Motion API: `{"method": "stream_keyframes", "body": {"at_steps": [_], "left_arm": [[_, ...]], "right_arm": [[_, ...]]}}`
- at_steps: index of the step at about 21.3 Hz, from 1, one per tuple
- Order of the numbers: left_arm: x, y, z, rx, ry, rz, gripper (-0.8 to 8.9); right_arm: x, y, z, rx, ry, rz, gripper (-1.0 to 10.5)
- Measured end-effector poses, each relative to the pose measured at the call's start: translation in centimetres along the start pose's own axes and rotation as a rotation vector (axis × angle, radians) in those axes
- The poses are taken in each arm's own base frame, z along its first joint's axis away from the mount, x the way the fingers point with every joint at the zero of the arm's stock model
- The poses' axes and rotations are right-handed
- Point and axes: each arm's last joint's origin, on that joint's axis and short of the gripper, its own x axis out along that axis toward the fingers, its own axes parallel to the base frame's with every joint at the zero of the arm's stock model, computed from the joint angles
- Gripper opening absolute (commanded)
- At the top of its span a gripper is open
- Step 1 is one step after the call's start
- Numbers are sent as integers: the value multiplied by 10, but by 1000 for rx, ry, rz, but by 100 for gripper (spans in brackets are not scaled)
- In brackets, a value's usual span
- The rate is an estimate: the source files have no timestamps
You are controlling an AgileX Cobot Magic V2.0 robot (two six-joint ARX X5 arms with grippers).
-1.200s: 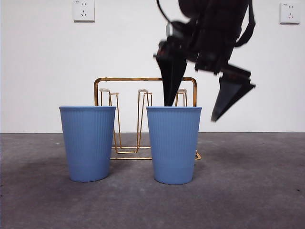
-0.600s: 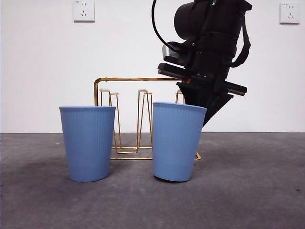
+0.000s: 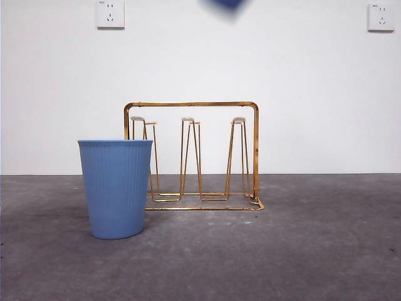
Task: Pick up cup 1,put cup 1 in the cup rack,pick up cup 2,put cup 2 in the cup rack
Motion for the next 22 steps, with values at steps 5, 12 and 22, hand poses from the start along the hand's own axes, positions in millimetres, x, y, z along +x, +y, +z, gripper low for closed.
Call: {"method": "stream_keyframes", "body": {"at_steps": [5,12,22], "left_arm": [[29,-14,22,27,-240,-156,626],[76,-22,21,-11,-429,-373,626],[123,-10,4,-72,-621,-466,626]], "right_arm": [[-102,14,40,-53,-580,68,-12],[-119,19,56,-75,-791,177,-12],[-67,21,60,-24,-695,282,-12]]}}
